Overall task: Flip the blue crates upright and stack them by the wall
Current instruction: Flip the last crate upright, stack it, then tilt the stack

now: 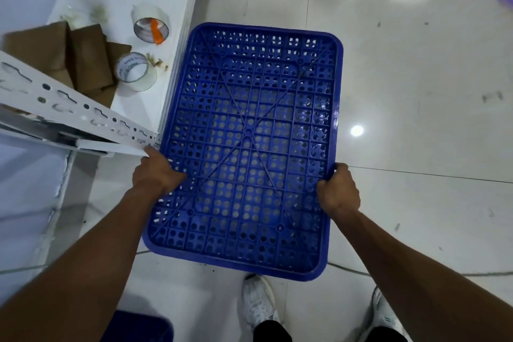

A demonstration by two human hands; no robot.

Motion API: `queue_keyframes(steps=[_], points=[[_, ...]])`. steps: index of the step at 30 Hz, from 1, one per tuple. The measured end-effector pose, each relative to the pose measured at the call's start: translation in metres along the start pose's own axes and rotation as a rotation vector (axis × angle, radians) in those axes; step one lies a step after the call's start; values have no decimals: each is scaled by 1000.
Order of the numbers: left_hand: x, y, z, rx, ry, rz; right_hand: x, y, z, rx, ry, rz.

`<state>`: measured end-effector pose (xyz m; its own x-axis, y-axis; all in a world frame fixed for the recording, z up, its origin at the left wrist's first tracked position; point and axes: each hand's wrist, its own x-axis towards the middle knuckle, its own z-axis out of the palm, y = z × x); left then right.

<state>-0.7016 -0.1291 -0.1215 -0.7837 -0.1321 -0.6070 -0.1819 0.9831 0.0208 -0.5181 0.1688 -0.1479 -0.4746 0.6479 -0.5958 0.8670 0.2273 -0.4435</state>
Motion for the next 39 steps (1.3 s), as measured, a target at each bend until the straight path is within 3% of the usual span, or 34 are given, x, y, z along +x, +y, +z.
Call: queue_keyframes(steps=[10, 15, 21, 28, 36, 39], points=[[-42, 63, 29, 21, -55, 71, 36, 30, -87, -115, 46, 18], [-82, 122, 53, 81, -7, 217, 58, 72, -142, -131, 78, 62], [-116, 179, 91, -13, -123, 289, 82, 122, -195, -210, 149, 189], [-96, 177, 138, -44, -185, 335, 107, 156, -218, -215, 111, 207], [-156, 209, 112, 81, -137, 362, 112, 165, -231, -203, 47, 147], [-161, 214, 115, -63, -247, 221, 112, 164, -232, -214, 57, 165]])
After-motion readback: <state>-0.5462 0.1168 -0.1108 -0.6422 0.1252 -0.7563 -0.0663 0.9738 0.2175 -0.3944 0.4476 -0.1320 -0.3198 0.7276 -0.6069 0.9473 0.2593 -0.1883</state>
